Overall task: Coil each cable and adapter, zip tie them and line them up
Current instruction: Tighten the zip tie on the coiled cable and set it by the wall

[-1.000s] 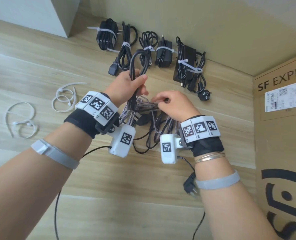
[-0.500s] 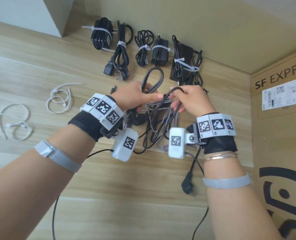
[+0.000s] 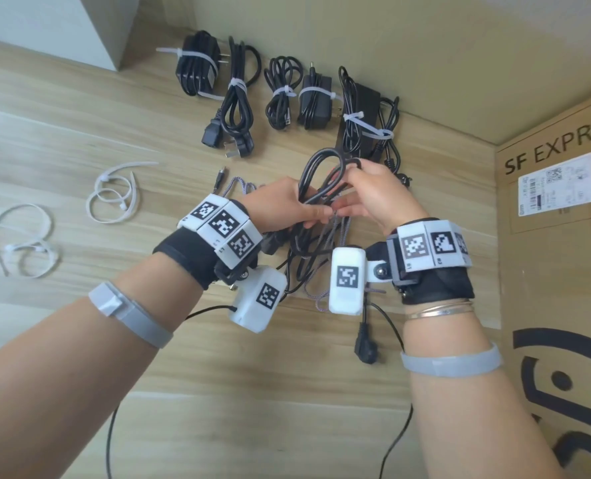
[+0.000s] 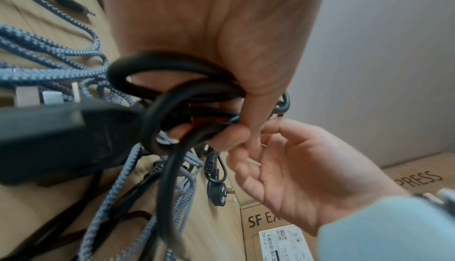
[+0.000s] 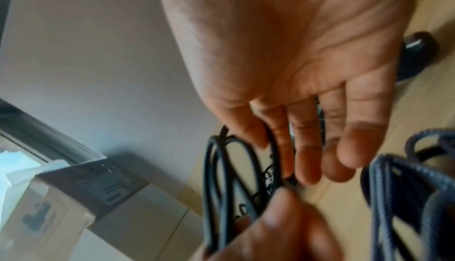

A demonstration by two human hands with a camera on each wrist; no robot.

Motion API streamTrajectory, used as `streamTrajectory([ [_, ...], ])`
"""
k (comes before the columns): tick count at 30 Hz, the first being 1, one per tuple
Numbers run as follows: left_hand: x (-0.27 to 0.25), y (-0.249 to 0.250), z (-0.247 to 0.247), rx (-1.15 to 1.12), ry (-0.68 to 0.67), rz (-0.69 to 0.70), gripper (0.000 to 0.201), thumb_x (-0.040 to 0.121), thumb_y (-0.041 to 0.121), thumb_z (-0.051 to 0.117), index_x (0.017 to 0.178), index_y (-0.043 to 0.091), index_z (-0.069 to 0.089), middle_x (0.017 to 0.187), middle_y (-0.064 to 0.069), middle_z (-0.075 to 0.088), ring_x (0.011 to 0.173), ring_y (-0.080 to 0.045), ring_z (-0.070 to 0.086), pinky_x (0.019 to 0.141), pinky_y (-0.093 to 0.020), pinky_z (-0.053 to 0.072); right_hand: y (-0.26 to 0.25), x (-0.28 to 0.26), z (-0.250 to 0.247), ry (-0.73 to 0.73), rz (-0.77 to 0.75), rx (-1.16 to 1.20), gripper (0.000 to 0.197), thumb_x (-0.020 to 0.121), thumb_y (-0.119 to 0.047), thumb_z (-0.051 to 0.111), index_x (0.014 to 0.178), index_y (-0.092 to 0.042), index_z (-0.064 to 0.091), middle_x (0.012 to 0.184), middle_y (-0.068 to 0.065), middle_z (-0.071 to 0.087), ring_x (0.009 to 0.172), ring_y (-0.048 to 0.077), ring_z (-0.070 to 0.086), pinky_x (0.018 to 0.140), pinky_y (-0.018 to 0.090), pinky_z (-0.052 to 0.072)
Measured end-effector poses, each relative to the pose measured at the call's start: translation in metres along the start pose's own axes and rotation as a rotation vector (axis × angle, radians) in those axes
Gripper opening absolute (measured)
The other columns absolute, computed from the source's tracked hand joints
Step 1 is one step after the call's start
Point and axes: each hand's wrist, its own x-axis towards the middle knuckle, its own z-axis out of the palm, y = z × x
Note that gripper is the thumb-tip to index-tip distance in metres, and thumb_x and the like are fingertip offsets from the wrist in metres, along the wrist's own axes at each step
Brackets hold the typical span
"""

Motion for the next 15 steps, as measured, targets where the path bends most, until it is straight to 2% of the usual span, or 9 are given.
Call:
streamTrajectory([
  [3, -0.001, 0.000, -0.001, -0.084, 0.047, 0.062, 0.028, 0.094, 0.025, 0.052, 0.069, 0.014, 0.057, 0.050, 0.008, 0.053, 0.065, -0.016, 0.057, 0.074, -0.034, 0.046, 0.002, -0.005, -0.006, -0.166, -0.059, -0.311, 0.015, 0.095, -0.018, 0.045, 0.102, -0.027, 0.055, 0.090, -0.010, 0.061, 0.080, 0.009, 0.059, 0.073, 0.023, 0.047],
  [5, -0.002, 0.002, -0.002, -0.231, 0.065, 0.065, 0.028, 0.096, 0.018, 0.048, 0.068, 0.013, 0.048, 0.045, 0.008, 0.048, 0.055, -0.014, 0.056, 0.068, -0.034, 0.050, 0.002, -0.007, -0.004, -0.295, -0.017, -0.455, 0.024, 0.093, -0.014, 0.045, 0.110, -0.027, 0.056, 0.097, -0.010, 0.062, 0.089, 0.010, 0.058, 0.076, 0.023, 0.044],
  [8, -0.002, 0.008, -0.004, -0.445, 0.122, 0.051, 0.027, 0.097, 0.011, 0.044, 0.070, 0.011, 0.043, 0.042, 0.011, 0.037, 0.043, -0.010, 0.038, 0.053, -0.027, 0.045, 0.004, -0.009, 0.000, -0.426, 0.023, -0.675, 0.027, 0.090, -0.014, 0.048, 0.111, -0.026, 0.059, 0.112, -0.004, 0.061, 0.102, 0.013, 0.056, 0.086, 0.025, 0.043],
  [9, -0.003, 0.010, -0.004, -0.476, 0.140, 0.043, 0.027, 0.097, 0.011, 0.043, 0.070, 0.012, 0.043, 0.042, 0.011, 0.035, 0.043, -0.010, 0.035, 0.050, -0.024, 0.042, 0.005, -0.009, 0.000, -0.434, 0.027, -0.724, 0.025, 0.089, -0.016, 0.050, 0.108, -0.027, 0.060, 0.110, -0.005, 0.061, 0.101, 0.013, 0.056, 0.085, 0.024, 0.044],
  [12, -0.003, 0.011, -0.008, -0.510, 0.186, 0.023, 0.028, 0.097, 0.015, 0.044, 0.069, 0.013, 0.043, 0.042, 0.010, 0.033, 0.041, -0.009, 0.033, 0.045, -0.021, 0.040, 0.012, -0.006, -0.002, -0.335, 0.037, -0.801, 0.012, 0.085, -0.022, 0.062, 0.096, -0.026, 0.066, 0.092, -0.011, 0.062, 0.088, 0.011, 0.057, 0.065, 0.019, 0.041],
  [13, -0.003, 0.010, -0.010, -0.510, 0.202, 0.016, 0.028, 0.097, 0.016, 0.046, 0.069, 0.012, 0.044, 0.041, 0.011, 0.034, 0.040, -0.009, 0.033, 0.044, -0.021, 0.040, 0.014, -0.005, -0.003, -0.282, 0.046, -0.825, 0.008, 0.084, -0.024, 0.065, 0.091, -0.025, 0.068, 0.088, -0.010, 0.061, 0.085, 0.012, 0.056, 0.063, 0.022, 0.040],
  [15, -0.002, 0.008, -0.013, -0.482, 0.233, 0.004, 0.027, 0.095, 0.019, 0.049, 0.069, 0.011, 0.047, 0.040, 0.011, 0.035, 0.038, -0.009, 0.035, 0.043, -0.021, 0.040, 0.019, -0.002, -0.006, -0.180, 0.076, -0.828, 0.003, 0.082, -0.027, 0.068, 0.084, -0.025, 0.068, 0.084, -0.008, 0.061, 0.084, 0.014, 0.055, 0.067, 0.024, 0.039],
])
